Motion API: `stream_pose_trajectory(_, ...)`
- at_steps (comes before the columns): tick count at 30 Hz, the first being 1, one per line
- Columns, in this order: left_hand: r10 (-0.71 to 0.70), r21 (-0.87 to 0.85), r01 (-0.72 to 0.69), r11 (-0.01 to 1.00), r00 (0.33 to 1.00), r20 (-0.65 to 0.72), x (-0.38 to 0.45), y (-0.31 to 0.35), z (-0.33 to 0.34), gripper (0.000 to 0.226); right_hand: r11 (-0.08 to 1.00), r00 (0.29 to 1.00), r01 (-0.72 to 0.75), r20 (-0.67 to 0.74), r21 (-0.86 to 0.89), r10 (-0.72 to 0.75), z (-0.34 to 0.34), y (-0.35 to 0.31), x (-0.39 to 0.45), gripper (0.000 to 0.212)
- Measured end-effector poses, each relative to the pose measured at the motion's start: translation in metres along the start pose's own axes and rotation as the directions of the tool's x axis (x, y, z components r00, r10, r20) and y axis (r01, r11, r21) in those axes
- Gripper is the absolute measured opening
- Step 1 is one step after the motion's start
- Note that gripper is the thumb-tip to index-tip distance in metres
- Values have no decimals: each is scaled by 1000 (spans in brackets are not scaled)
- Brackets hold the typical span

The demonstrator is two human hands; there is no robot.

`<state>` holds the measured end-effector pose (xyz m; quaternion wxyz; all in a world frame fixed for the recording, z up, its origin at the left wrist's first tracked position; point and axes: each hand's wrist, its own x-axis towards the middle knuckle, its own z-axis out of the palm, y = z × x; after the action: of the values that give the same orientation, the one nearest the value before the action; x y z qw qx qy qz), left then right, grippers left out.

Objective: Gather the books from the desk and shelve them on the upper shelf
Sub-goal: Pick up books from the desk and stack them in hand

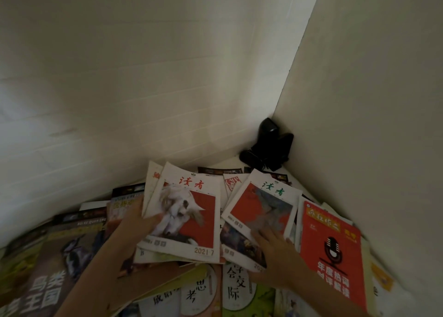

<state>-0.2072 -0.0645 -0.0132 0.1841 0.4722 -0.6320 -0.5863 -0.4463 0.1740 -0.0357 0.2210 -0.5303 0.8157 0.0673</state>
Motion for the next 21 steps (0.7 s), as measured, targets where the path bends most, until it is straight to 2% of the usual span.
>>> stream_pose_trajectory(4, 2, 119, 3, 993, 999, -37, 9, -16, -23, 50, 998, 996, -45, -68, 49, 48, 17, -5, -17, 85)
stream_pose_trajectory(7, 44, 307, -25, 951, 998, -55, 14, -19, -38, 38, 991, 998, -44, -32, 124, 49, 38, -11, -33, 94)
stream_pose_trajectory(8, 67, 436, -33, 899, 996, -63, 17, -20, -39, 35, 983, 999, -41, -22, 177, 46, 43, -11, -38, 102)
stream_pose_trajectory(9, 68, 591, -14, 807, 995, -69, 21, -22, -37, 43, 959, 997, -60, -35, 276, 72, 45, -11, -42, 105)
stream_pose_trajectory(10, 61, 759, 25, 651, 994, -85, 22, -22, -31, 57, 913, 987, -91, -88, 398, 137, 44, -10, -44, 99)
stream_pose_trajectory(11, 62, 856, 95, 507, 987, -147, 23, -21, -21, 72, 845, 955, -148, -147, 513, 257, 41, -10, -45, 85)
stream_pose_trajectory(12, 95, 879, 137, 456, 975, -201, 20, -17, -8, 79, 774, 899, -195, -206, 603, 387, 38, -8, -44, 71)
stream_pose_trajectory(13, 160, 862, 107, 495, 964, -211, 11, -8, 10, 75, 705, 831, -259, -219, 660, 511, 35, -7, -41, 64)
stream_pose_trajectory(14, 242, 821, -12, 570, 958, -154, 0, 3, 31, 63, 647, 774, -310, -210, 697, 597, 34, -3, -35, 60)
stream_pose_trajectory(16, 294, 598, -260, 758, 955, 42, -20, 21, 75, 44, 519, 705, -379, -125, 766, 698, 31, 4, -23, 59)
stream_pose_trajectory(17, 269, 497, -317, 808, 949, 168, -27, 25, 94, 43, 457, 678, -402, -77, 794, 731, 30, 7, -18, 60)
stream_pose_trajectory(19, 191, 469, -346, 813, 918, 347, -28, 20, 123, 48, 323, 633, -403, 7, 856, 774, 24, 9, -12, 51)
stream_pose_trajectory(21, 164, 583, -411, 701, 888, 429, -24, 9, 142, 53, 134, 630, -382, 152, 914, 761, 20, 17, -6, 38)
